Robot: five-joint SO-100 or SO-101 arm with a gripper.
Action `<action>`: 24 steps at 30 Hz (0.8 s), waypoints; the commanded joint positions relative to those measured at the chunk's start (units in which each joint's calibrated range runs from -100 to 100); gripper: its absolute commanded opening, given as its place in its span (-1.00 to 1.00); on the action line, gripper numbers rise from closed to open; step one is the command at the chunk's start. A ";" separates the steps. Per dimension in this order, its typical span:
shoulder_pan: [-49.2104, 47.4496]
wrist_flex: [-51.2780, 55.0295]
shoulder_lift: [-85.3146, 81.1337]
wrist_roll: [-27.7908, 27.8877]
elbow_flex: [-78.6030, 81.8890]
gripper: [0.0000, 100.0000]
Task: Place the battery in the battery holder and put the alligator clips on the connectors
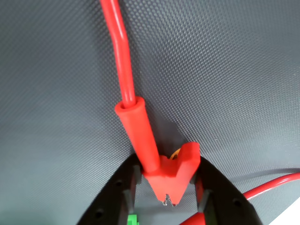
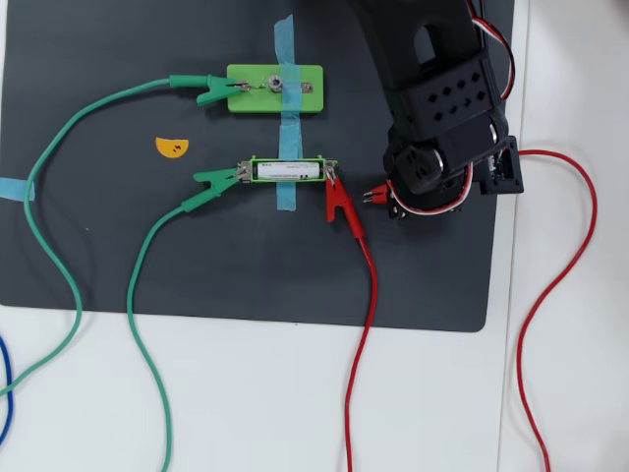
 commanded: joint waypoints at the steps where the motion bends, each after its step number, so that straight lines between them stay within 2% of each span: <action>1: 0.62 0.37 0.34 0.00 -0.11 -0.98; 13: 0.42 0.37 0.34 0.26 0.16 -0.97; 18: -0.39 -0.49 0.25 0.31 2.35 -0.82; 24: -1.20 -4.53 -1.70 1.93 4.72 -0.80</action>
